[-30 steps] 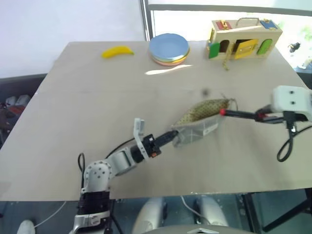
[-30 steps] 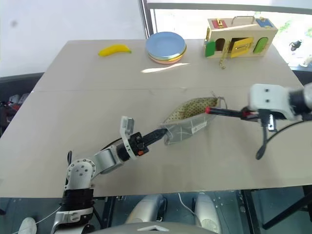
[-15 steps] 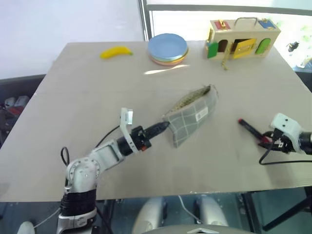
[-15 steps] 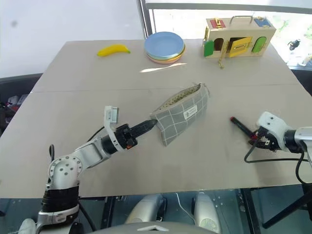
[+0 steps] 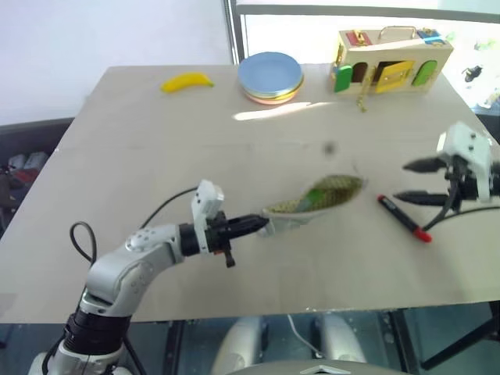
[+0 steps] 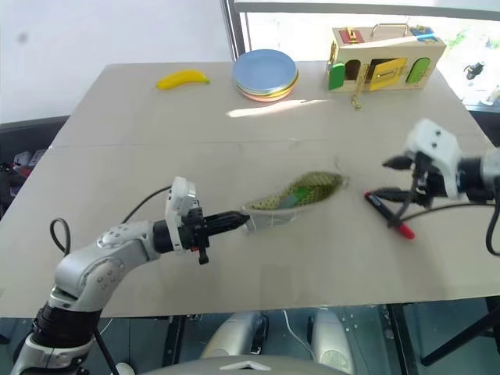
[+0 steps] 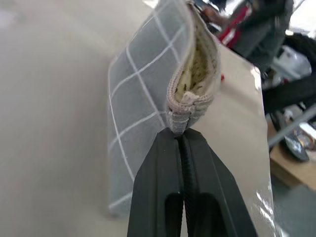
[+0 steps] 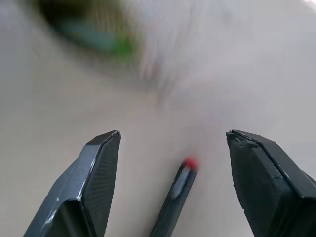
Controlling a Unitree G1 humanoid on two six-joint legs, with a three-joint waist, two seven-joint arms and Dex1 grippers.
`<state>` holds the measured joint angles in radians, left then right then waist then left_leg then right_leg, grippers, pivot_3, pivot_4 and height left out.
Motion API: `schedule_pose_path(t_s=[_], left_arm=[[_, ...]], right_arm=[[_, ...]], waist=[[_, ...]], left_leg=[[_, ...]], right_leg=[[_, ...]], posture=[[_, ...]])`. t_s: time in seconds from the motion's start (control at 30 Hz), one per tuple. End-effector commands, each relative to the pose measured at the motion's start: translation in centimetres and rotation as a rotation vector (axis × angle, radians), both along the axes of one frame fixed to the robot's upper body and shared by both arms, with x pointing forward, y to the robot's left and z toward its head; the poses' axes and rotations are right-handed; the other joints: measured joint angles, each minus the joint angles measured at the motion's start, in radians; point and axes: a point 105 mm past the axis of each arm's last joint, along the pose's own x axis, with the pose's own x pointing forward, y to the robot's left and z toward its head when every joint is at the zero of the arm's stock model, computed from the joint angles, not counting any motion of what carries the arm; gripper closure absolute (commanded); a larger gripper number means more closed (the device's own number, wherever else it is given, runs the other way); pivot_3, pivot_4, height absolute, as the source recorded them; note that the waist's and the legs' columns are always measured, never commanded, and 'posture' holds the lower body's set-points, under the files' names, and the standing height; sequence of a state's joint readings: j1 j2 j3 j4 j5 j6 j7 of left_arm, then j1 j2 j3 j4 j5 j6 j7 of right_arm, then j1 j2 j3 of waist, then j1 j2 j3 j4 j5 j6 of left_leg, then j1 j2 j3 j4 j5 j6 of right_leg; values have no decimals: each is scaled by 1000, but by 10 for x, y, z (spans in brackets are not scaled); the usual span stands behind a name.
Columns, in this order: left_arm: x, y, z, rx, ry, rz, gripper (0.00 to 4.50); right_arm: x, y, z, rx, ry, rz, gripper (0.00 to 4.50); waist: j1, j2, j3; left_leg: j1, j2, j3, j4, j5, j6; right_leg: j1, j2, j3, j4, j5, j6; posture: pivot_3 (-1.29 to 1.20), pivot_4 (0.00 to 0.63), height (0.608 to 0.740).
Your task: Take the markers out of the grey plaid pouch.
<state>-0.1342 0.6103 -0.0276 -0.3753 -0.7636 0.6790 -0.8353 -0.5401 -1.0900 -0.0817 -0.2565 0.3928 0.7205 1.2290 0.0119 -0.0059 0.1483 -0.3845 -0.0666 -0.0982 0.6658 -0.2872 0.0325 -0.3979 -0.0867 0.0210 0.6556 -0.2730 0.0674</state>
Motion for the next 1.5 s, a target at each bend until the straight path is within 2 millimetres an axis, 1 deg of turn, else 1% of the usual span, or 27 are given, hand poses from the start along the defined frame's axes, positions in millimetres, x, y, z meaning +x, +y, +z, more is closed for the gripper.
schedule_pose_path(t_s=[0.03, 0.1, 0.17, 0.2, 0.27, 0.3, 0.33, 0.37, 0.43, 0.57, 0.63, 0.77, 0.9, 1.03, 1.13, 1.2, 1.23, 1.27, 1.33, 1.37, 1.4, 1.43, 1.47, 1.5], left_arm=[[-3, -6, 0, -18, -25, -14, 4500], [-2, -9, -2, -33, -18, -5, 4500], [-1, -10, -2, -50, -12, 6, 4500], [-1, -10, -1, -61, -9, 12, 4500], [-1, -10, -1, -70, -7, 22, 4500], [0, -10, -1, -76, -5, 29, 4500], [0, -9, 0, -81, -4, 34, 4500], [0, -9, 0, -85, -4, 36, 4500], [-1, -10, 1, -95, 3, 38, 4500], [-1, -12, 3, -134, 30, 39, 4500], [-1, -13, 4, -162, 48, 44, 4500], [1, -11, 9, -253, 118, 63, 4500], [0, -10, 9, -304, 175, 72, 4500], [3, -9, 8, -346, 215, 97, 4500], [5, -8, 9, -397, 253, 111, 4500], [6, -9, 8, -435, 287, 113, 4500], [4, -13, 9, -463, 315, 94, 4500], [1, -18, 9, -484, 339, 67, 4500], [-4, -24, 11, -503, 366, 22, 4500], [-6, -27, 11, -509, 376, 5, 4500], [-7, -30, 11, -516, 386, -9, 4500], [-8, -32, 11, -522, 394, -18, 4500], [-9, -33, 11, -528, 404, -22, 4500], [-10, -33, 10, -536, 415, -23, 4500]], right_arm=[[-4, 24, 1, -23, -7, 95, 1018], [-7, 33, -5, -51, 20, 148, 1018], [-8, 37, -9, -76, 30, 182, 1018], [-8, 39, -9, -75, 30, 191, 1538], [-11, 43, -10, -82, 41, 223, 2283], [-13, 47, -11, -81, 47, 246, 2944], [-14, 51, -11, -79, 49, 265, 3199], [-15, 55, -11, -84, 47, 283, 3745], [-14, 61, -12, -99, 32, 307, 4432], [-12, 69, -19, -154, 29, 352, 4432], [-7, 69, -28, -227, 15, 367, 4432], [10, 65, -42, -399, -36, 370, 4432], [25, 76, -41, -488, -119, 434, 4432], [41, 88, -49, -590, -190, 520, 4432], [39, 93, -58, -661, -165, 616, 4432], [40, 97, -56, -704, -174, 661, 4432], [39, 97, -53, -725, -177, 681, 3920], [37, 97, -50, -743, -180, 696, 3644], [33, 98, -46, -753, -178, 718, 2860], [30, 99, -45, -751, -173, 728, 2181], [25, 100, -45, -751, -162, 742, 1955], [22, 101, -46, -751, -154, 751, 1407], [20, 102, -47, -752, -150, 759, 1288], [19, 104, -48, -751, -149, 766, 820]], waist=[[2, 0, 0], [4, 0, 0], [4, 0, 0], [3, 0, 0], [2, 0, 0], [1, 0, 0], [1, 0, 0], [1, 0, 0], [-1, 0, 0], [1, 0, 0], [2, 0, 0], [0, 0, 0], [-9, -1, 0], [-20, -2, -1], [-23, -2, -1], [-23, -2, -1], [-24, -2, -1], [-24, -2, -1], [-24, -2, -1], [-24, -2, -1], [-24, -2, -1], [-24, -2, -1], [-24, -2, -1], [-24, -2, -1]], left_leg=[[0, 0, 0, 0, 0, 0], [-1, 0, -1, 0, 0, 0], [-3, 0, -2, 1, 0, 0], [-4, -1, -2, 2, 0, 0], [-6, -1, -2, 3, 0, 0], [-8, -1, -2, 3, 0, 0], [-9, -1, -2, 3, 0, 0], [-9, -1, -2, 3, 0, 0], [-9, -1, -2, 3, 0, 0], [-10, -1, -2, 3, 0, 0], [-10, -1, -2, 4, 0, 0], [-10, -1, -2, 4, 0, 0], [-10, -1, 0, 4, 0, 0], [-10, -1, 0, 4, 0, 0], [-10, -1, 0, 5, 0, 0], [-10, -1, -1, 5, 0, 0], [-11, -1, -1, 5, 0, 0], [-11, -1, 0, 5, 0, 0], [-11, -1, -1, 5, 0, 0], [-11, -1, -1, 5, 0, 0], [-11, -1, -1, 5, 0, 0], [-11, -1, -1, 5, 1, -1], [-11, -1, -1, 5, 1, -1], [-11, -1, -1, 5, 1, -1]], right_leg=[[0, 0, 0, 0, 0, 0], [0, 0, -2, -1, 0, 0], [0, -1, -3, -1, 0, 0], [-1, -1, -3, -1, 0, 0], [-4, -1, -3, 0, 0, 0], [-7, -1, -3, 1, 0, 0], [-7, -1, -3, 1, 0, 0], [-7, 0, -3, 1, 0, 0], [-8, 0, -3, 2, 0, 0], [-8, 0, -3, 2, 0, 0], [-8, 0, -3, 2, 0, 0], [-8, 0, -3, 2, 0, 0], [-10, 0, -4, 5, 0, 0], [-11, 0, -4, 5, 0, 0], [-11, 0, -4, 5, 0, 0], [-11, 0, -5, 5, 0, 0], [-11, 0, -5, 5, 0, 0], [-11, 0, -5, 5, 0, 0], [-11, 0, -5, 5, 0, 0], [-11, 0, -5, 5, 0, 0], [-11, 0, -5, 5, 0, 0], [-11, 0, -5, 5, 0, 0], [-11, 0, -5, 5, 0, 0], [-11, 0, -5, 5, 0, 0]], posture=[[0, 150, 740], [0, 150, 740], [0, 150, 740], [0, 150, 740], [0, 150, 740], [0, 150, 740], [0, 150, 740], [0, 150, 740], [0, 150, 740], [0, 150, 740], [0, 150, 740], [0, 150, 740], [0, 150, 740], [0, 150, 740], [0, 150, 740], [0, 150, 740], [0, 150, 740], [0, 150, 740], [0, 150, 740], [0, 150, 740], [0, 150, 740], [0, 150, 740], [0, 150, 740], [0, 150, 740]])
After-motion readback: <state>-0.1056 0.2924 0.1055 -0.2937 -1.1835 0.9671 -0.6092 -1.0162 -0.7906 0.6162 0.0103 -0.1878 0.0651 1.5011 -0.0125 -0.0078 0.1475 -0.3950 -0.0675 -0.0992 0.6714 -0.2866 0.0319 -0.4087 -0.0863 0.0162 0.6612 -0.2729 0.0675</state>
